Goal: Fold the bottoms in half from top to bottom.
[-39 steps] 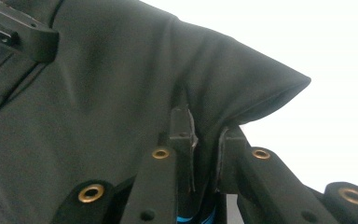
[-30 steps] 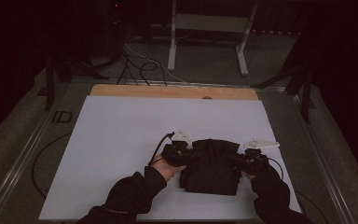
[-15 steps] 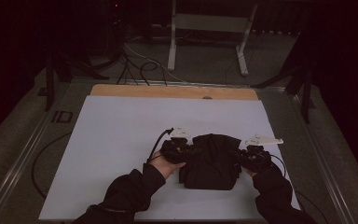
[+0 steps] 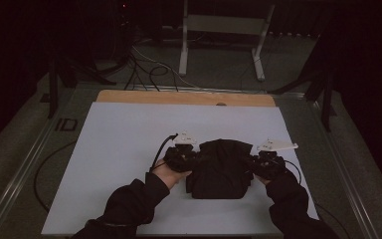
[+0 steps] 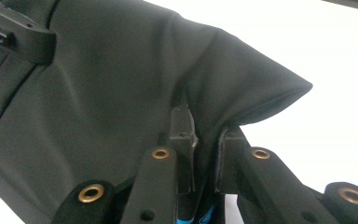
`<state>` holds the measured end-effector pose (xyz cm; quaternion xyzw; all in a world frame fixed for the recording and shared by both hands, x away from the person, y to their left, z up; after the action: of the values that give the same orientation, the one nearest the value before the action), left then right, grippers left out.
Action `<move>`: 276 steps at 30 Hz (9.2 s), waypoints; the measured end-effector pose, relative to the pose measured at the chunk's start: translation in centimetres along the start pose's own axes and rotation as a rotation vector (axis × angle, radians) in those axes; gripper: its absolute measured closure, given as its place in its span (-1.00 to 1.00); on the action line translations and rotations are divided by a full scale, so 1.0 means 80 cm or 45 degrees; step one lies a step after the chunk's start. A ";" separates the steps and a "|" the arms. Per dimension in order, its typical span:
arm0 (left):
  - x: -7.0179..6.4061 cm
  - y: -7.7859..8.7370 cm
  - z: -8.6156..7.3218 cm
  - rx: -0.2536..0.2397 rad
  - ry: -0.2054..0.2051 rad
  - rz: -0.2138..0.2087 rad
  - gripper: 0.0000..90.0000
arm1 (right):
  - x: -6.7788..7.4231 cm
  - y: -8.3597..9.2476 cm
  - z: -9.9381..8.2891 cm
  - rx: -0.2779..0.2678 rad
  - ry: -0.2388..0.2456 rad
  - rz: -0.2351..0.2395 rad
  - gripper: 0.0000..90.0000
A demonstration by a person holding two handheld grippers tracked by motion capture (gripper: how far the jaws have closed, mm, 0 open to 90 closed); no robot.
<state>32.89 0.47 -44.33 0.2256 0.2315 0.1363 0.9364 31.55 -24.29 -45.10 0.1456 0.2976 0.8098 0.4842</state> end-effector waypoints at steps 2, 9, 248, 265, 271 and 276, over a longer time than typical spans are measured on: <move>0.002 0.004 -0.001 0.001 0.003 -0.001 0.74 | 0.003 -0.001 0.003 -0.002 0.005 0.005 0.80; 0.006 0.019 -0.004 -0.001 0.002 0.019 0.74 | 0.013 -0.006 0.014 -0.009 0.029 0.022 0.80; 0.104 0.103 -0.070 0.151 -0.002 0.111 -1.00 | 0.054 -0.126 0.044 0.020 0.193 0.236 -0.79; 0.075 0.109 -0.105 0.152 -0.046 0.080 -1.00 | 0.067 -0.104 0.007 0.002 0.245 0.259 -0.79; 0.067 0.115 -0.116 0.138 -0.058 0.085 -1.00 | 0.070 -0.093 -0.006 -0.023 0.240 0.257 -0.79; 0.065 0.124 -0.131 0.124 -0.038 0.074 -1.00 | 0.071 -0.079 -0.015 -0.024 0.241 0.265 -0.79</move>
<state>30.67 14.61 -49.71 0.2796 0.2174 0.1485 0.9233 32.55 -17.52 -50.25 0.0941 0.3174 0.8686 0.3686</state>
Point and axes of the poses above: each handheld gripper's, and its own axes: y roughly backward along the jaws, z roughly out of its top, x roughly to its left, the point moved 3 cm from there along -y, roughly forward along the jaws, and after that the axes turned 12 degrees about -z, right-handed, at the moved point
